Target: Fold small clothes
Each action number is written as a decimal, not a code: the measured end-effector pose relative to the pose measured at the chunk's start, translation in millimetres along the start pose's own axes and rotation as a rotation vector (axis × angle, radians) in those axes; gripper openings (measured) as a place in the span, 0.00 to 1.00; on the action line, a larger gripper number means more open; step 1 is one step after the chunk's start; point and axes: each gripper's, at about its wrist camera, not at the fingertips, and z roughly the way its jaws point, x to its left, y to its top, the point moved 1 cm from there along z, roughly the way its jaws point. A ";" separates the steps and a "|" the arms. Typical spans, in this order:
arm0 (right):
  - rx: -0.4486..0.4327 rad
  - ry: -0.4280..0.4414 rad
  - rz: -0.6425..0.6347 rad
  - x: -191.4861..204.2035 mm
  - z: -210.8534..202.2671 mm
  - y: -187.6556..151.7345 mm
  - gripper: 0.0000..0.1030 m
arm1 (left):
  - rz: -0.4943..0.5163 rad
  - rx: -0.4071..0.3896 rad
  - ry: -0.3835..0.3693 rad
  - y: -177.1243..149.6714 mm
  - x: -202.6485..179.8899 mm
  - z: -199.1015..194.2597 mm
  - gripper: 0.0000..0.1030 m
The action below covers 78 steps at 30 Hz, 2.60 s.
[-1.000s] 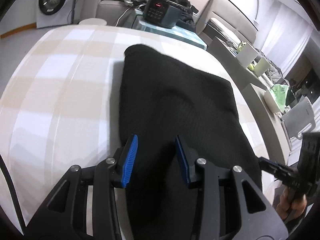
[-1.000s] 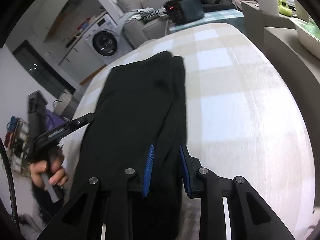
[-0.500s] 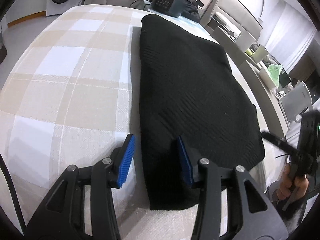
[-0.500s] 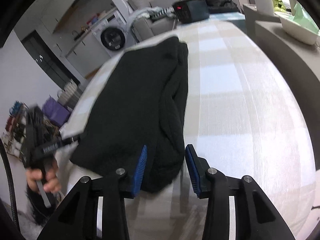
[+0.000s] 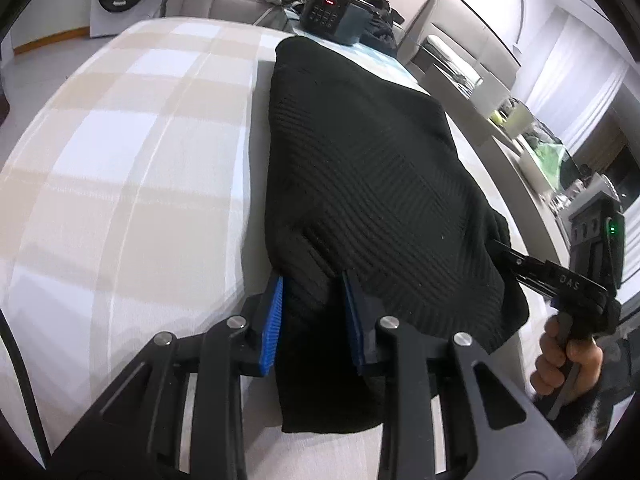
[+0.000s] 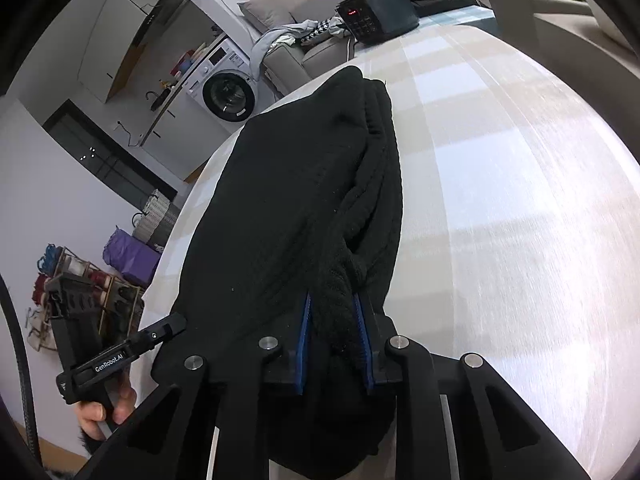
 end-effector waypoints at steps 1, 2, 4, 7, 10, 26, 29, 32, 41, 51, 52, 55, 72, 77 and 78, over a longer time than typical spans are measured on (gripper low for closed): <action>-0.006 -0.009 -0.003 0.8 3.5 4.1 0.20 | 0.007 -0.007 0.016 4.1 -0.6 3.1 0.24; -0.009 -0.019 -0.011 2.3 6.4 7.8 0.20 | 0.013 -0.015 0.026 6.8 -1.2 5.1 0.24; -0.019 -0.046 -0.037 8.2 7.3 10.8 0.20 | 0.024 -0.026 0.052 10.4 -3.8 7.1 0.24; -0.018 -0.081 -0.081 14.7 8.8 13.7 0.22 | 0.032 -0.045 0.076 10.4 -7.0 5.3 0.26; -0.030 -0.127 -0.150 24.0 0.9 11.7 0.29 | 0.054 -0.082 0.127 6.0 -9.6 -1.4 0.39; -0.274 -0.097 -0.343 44.5 -64.5 -25.5 1.00 | 0.211 -0.341 0.245 -17.0 -30.0 -66.7 0.99; -0.300 -0.091 -0.355 46.2 -70.1 -26.8 1.00 | 0.228 -0.358 0.246 -21.2 -32.8 -70.9 0.99; -0.324 -0.073 -0.404 50.8 -74.9 -32.7 1.00 | 0.232 -0.363 0.251 -24.6 -33.1 -71.8 0.99; -0.383 -0.055 -0.452 53.9 -79.3 -42.9 1.00 | 0.245 -0.399 0.205 -32.6 -30.0 -71.8 0.99; -0.399 -0.066 -0.470 46.3 -73.0 -48.5 1.00 | 0.246 -0.430 0.198 -36.8 -30.6 -73.5 0.99; -0.404 -0.067 -0.470 45.9 -73.8 -48.7 1.00 | 0.250 -0.430 0.194 -36.8 -31.0 -73.2 0.99; -0.416 -0.075 -0.472 45.2 -75.6 -48.9 1.00 | 0.254 -0.435 0.181 -38.0 -31.0 -74.9 0.99; -0.427 -0.103 -0.533 54.8 -72.0 -54.7 1.00 | 0.228 -0.418 0.172 -35.5 -23.7 -73.4 0.99; -0.429 -0.110 -0.534 54.9 -72.4 -55.6 1.00 | 0.227 -0.421 0.172 -35.1 -23.9 -73.2 0.99; -0.428 -0.111 -0.534 54.8 -72.0 -55.6 1.00 | 0.227 -0.420 0.174 -35.3 -24.0 -73.3 0.99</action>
